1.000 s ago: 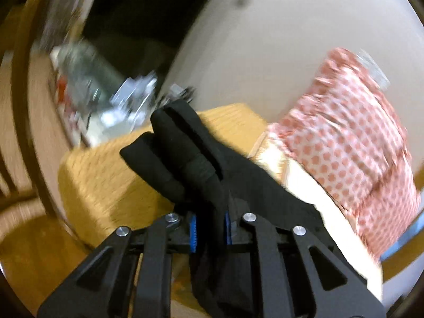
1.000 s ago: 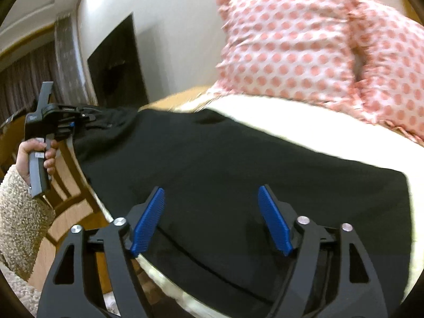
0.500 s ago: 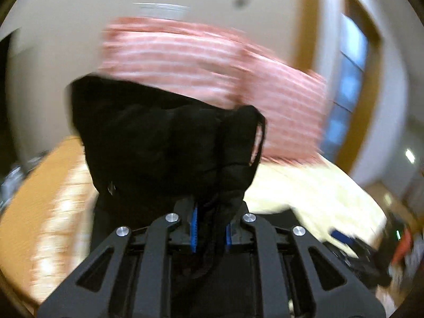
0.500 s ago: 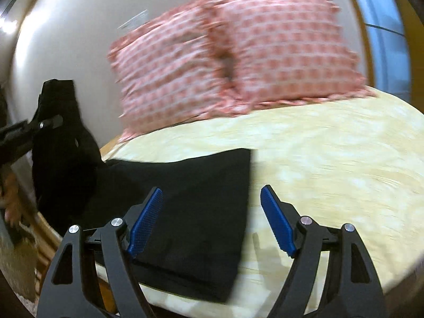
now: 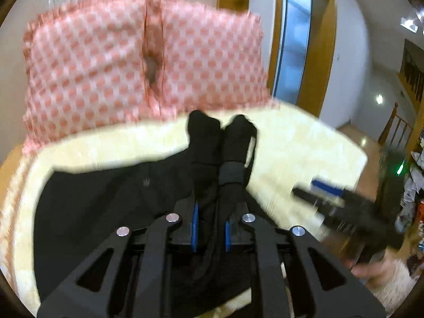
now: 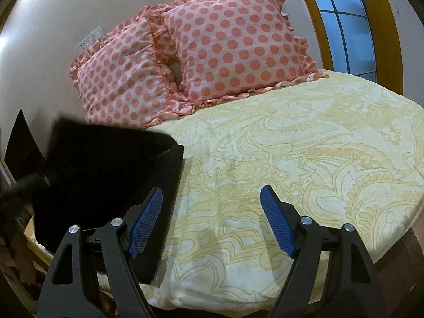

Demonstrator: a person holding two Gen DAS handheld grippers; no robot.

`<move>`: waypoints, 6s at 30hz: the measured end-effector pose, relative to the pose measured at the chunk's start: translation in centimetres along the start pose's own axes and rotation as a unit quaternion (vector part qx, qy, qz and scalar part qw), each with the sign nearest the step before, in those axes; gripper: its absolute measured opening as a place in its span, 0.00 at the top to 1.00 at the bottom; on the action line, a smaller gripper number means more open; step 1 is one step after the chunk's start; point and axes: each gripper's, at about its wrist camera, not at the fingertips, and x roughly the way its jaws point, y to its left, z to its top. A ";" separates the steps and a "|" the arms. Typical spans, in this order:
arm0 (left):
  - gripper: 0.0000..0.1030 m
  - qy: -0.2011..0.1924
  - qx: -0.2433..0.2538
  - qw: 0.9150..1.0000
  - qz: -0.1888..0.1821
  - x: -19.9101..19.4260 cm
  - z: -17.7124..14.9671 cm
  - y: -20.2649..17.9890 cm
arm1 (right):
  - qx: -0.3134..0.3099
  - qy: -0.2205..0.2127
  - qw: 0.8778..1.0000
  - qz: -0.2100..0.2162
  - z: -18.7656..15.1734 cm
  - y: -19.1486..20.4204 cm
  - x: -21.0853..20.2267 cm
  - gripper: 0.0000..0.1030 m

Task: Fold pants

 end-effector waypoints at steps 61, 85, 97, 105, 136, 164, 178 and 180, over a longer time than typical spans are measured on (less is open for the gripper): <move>0.02 0.010 -0.069 0.992 0.107 -2.1 -11.6 9.6 | 0.027 0.200 0.975 0.092 8.2 3.7 13.6 0.28; 0.02 0.002 -0.061 0.993 0.102 -2.0 -11.9 9.4 | -0.282 0.101 0.945 0.129 5.3 12.7 8.2 0.81; 0.02 0.019 -0.175 0.983 0.061 -4.8 -6.7 16.9 | -0.063 0.240 0.961 0.124 8.0 5.5 16.1 0.58; 0.17 0.154 -0.249 0.956 0.033 1.0 -4.8 24.1 | -0.070 0.225 0.957 0.169 7.4 5.7 15.5 0.71; 0.88 0.109 -0.164 0.979 0.059 9.1 7.9 24.1 | -0.126 0.114 0.978 0.121 17.8 8.2 19.2 0.88; 0.09 0.173 -0.083 0.977 0.089 12.0 3.1 14.9 | -0.293 0.226 0.928 -0.048 7.9 14.6 18.5 0.23; 0.02 0.149 -0.094 0.971 0.163 6.5 0.0 13.9 | -0.137 0.154 0.978 -0.016 7.5 12.6 11.6 0.04; 0.02 0.141 -0.092 0.970 0.178 4.7 -1.6 13.4 | -0.131 0.153 0.979 -0.013 6.4 12.6 10.6 0.04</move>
